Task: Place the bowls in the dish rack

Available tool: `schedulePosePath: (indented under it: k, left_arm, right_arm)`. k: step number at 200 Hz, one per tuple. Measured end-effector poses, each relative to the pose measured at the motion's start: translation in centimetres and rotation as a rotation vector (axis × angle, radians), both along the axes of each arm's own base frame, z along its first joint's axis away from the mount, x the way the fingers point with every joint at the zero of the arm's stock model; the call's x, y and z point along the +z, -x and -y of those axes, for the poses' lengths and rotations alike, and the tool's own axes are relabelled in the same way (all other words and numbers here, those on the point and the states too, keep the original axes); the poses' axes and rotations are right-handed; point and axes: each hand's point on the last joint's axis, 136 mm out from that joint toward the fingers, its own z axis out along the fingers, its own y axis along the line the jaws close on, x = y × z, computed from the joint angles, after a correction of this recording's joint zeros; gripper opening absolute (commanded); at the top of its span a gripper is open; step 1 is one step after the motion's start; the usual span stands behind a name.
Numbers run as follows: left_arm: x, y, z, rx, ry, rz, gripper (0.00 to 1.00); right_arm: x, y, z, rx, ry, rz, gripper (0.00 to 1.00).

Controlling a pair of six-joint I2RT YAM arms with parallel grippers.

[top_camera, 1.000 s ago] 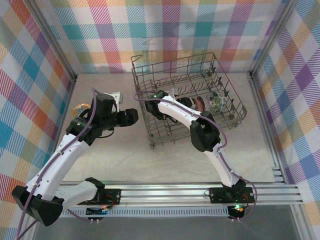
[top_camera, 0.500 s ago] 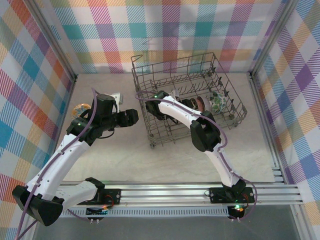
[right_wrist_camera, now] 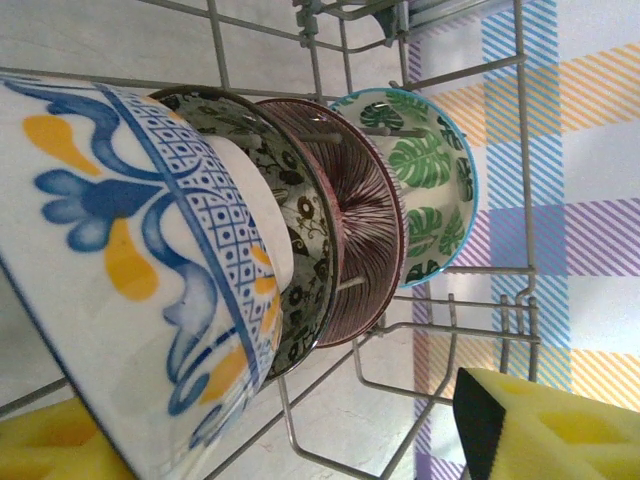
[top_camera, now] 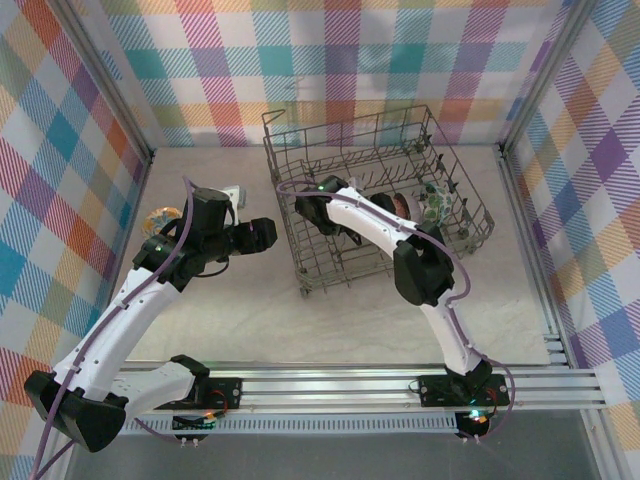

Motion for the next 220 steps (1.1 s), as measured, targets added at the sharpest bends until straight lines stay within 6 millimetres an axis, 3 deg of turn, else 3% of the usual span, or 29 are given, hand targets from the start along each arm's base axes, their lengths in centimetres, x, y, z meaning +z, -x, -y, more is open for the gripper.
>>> schedulePosePath:
  k: [31, 122, 143, 220]
  left_arm:
    - [-0.2, -0.1, 0.0, 0.006, 0.004, -0.009, 0.73]
    - [-0.9, -0.3, 0.1, 0.029, 0.009, -0.041, 0.75]
    - [-1.2, -0.7, -0.5, 0.053, 0.0, -0.052, 0.79]
    - [-3.2, -2.6, -11.1, 0.354, -0.046, -0.181, 0.81]
  right_arm:
    - [0.1, 0.6, -0.2, 0.024, -0.058, -0.018, 0.87]
    - [-1.2, 1.5, -2.2, 0.101, -0.196, -0.065, 0.89]
    - [-1.1, 2.1, -2.4, 0.127, -0.242, -0.073, 0.95]
    - [4.4, 4.7, -3.3, 0.296, -0.553, 0.02, 0.96]
